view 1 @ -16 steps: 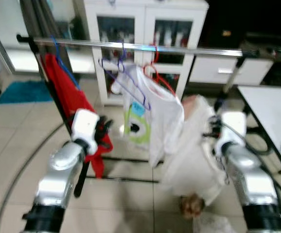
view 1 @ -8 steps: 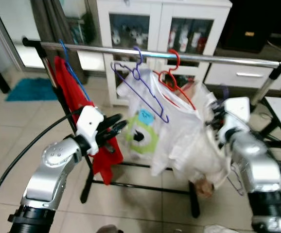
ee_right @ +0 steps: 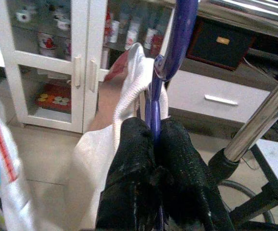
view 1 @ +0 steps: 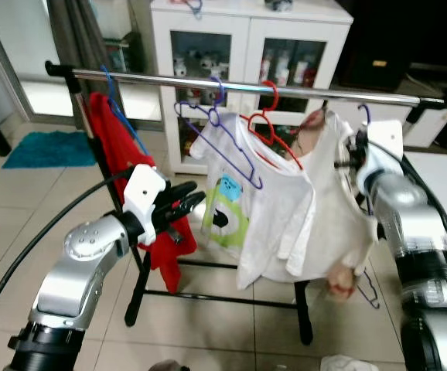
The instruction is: Hang hanger
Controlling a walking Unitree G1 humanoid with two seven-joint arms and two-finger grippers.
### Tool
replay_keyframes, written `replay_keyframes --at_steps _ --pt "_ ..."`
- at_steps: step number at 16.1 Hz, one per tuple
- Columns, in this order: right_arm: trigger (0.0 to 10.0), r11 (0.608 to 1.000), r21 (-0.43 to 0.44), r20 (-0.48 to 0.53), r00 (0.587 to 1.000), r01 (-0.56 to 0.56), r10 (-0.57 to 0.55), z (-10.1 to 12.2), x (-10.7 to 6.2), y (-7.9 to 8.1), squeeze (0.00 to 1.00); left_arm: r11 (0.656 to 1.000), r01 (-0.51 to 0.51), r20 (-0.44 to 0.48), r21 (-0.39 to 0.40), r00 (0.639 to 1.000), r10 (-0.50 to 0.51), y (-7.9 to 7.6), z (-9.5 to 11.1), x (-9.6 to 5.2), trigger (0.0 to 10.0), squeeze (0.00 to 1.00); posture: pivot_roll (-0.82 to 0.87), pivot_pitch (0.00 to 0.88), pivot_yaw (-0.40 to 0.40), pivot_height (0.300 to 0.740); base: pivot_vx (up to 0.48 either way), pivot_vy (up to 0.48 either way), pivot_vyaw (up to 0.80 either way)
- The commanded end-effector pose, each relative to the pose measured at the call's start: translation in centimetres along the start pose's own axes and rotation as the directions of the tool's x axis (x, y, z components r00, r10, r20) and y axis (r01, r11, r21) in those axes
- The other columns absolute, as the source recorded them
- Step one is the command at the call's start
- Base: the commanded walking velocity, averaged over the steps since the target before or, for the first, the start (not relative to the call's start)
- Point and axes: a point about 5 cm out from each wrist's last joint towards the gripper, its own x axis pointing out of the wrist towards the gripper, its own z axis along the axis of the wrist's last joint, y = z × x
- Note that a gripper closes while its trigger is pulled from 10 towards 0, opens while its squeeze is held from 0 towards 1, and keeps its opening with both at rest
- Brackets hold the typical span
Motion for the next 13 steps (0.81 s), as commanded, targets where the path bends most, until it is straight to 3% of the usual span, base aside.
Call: replay_keyframes --at_steps 1,9,13 --pt "10.0 0.999 0.011 0.057 0.998 0.034 -0.035 1.5 0.4 -0.8 0.0 1.0 0.011 0.005 0.015 1.0 -0.011 0.1 0.7 0.1 10.0 0.0 0.04 0.0 -0.022 0.74 0.0 0.0 0.0" --pt "10.0 0.998 0.068 0.064 0.998 0.014 -0.018 3.1 2.3 0.4 0.0 1.0 -0.017 -0.001 -0.003 1.0 0.017 0.0 0.8 -0.1 10.0 0.0 0.05 0.0 -0.027 0.74 0.0 0.0 0.0" --pt "10.0 0.998 0.061 0.047 0.999 0.012 -0.015 4.4 3.0 1.0 0.0 0.999 0.042 0.018 0.021 0.999 -0.042 -0.1 2.2 -0.3 10.0 0.0 0.07 0.008 -0.051 0.74 0.0 0.0 0.0"
